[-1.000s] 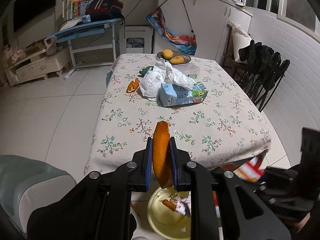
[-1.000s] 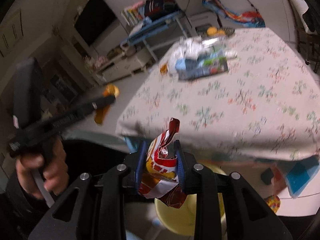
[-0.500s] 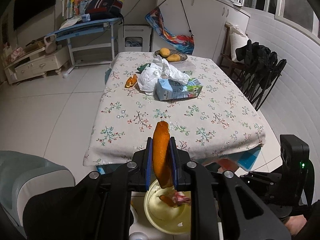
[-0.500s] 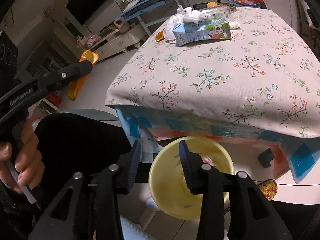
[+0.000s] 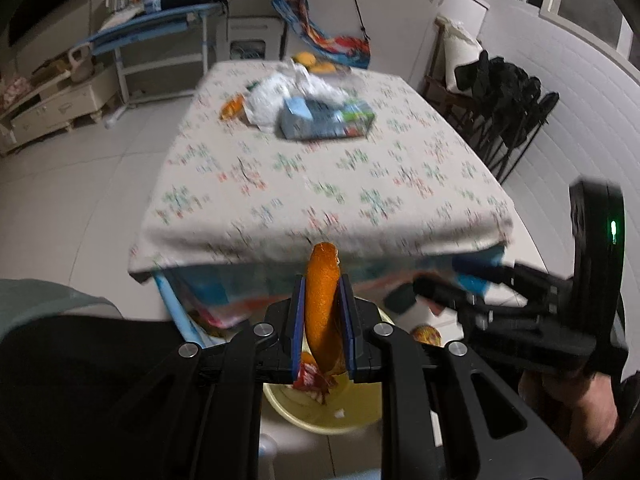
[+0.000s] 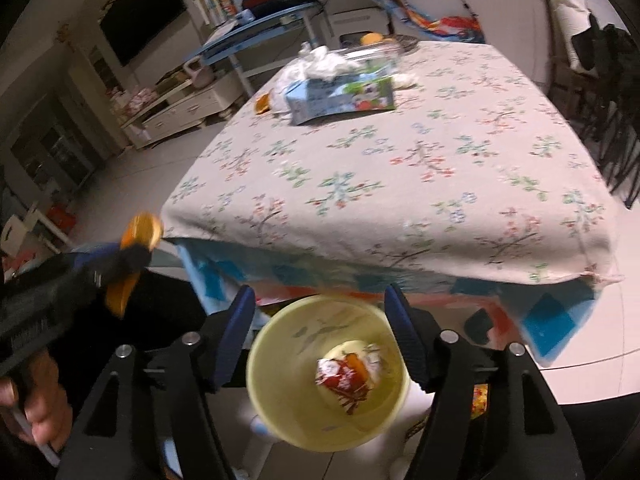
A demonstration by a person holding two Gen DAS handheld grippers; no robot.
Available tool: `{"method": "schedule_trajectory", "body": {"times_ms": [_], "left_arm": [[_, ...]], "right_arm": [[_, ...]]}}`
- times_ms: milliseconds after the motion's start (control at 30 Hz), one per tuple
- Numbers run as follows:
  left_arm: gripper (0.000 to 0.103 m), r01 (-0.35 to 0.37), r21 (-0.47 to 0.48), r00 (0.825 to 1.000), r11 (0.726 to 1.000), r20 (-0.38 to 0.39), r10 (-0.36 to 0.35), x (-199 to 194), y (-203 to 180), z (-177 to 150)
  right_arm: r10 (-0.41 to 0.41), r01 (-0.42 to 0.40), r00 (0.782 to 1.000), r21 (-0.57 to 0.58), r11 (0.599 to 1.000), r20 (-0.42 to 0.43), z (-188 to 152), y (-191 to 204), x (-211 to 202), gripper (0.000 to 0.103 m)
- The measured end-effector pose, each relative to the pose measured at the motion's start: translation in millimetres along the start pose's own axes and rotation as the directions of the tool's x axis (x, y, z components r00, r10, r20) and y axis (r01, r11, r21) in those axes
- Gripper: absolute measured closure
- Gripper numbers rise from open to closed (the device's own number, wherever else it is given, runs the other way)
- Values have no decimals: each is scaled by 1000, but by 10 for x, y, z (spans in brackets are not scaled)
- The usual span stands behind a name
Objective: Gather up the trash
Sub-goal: 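Open the left tool to drop the orange peel into the basin, then withdraw both open tools from the basin back toward the table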
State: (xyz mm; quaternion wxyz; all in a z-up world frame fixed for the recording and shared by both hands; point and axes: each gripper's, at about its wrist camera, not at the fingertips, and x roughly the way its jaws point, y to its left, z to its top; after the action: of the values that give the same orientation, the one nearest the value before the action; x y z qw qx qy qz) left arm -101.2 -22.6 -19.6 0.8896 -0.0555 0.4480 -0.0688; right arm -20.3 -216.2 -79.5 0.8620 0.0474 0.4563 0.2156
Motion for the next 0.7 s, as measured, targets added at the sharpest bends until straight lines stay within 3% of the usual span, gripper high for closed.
{"method": "schedule_trajectory", "body": {"times_ms": [200, 367, 533, 700], "left_arm": [[87, 29, 15, 996, 999, -79, -27, 158, -116, -234], [83, 49, 19, 984, 999, -173, -45, 389, -152, -369], [61, 36, 27, 979, 999, -201, -30, 478, -149, -427], [46, 7, 21, 990, 1000, -141, -4, 408, -118, -401]], "right_arm": [[-80, 78, 996, 45, 996, 33, 31, -132, -63, 27], [-116, 113, 992, 62, 992, 54, 45, -173, -101, 24], [-134, 129, 988, 61, 990, 73, 55, -179, -133, 22], [-136, 130, 986, 67, 989, 95, 73, -187, -163, 21]]}}
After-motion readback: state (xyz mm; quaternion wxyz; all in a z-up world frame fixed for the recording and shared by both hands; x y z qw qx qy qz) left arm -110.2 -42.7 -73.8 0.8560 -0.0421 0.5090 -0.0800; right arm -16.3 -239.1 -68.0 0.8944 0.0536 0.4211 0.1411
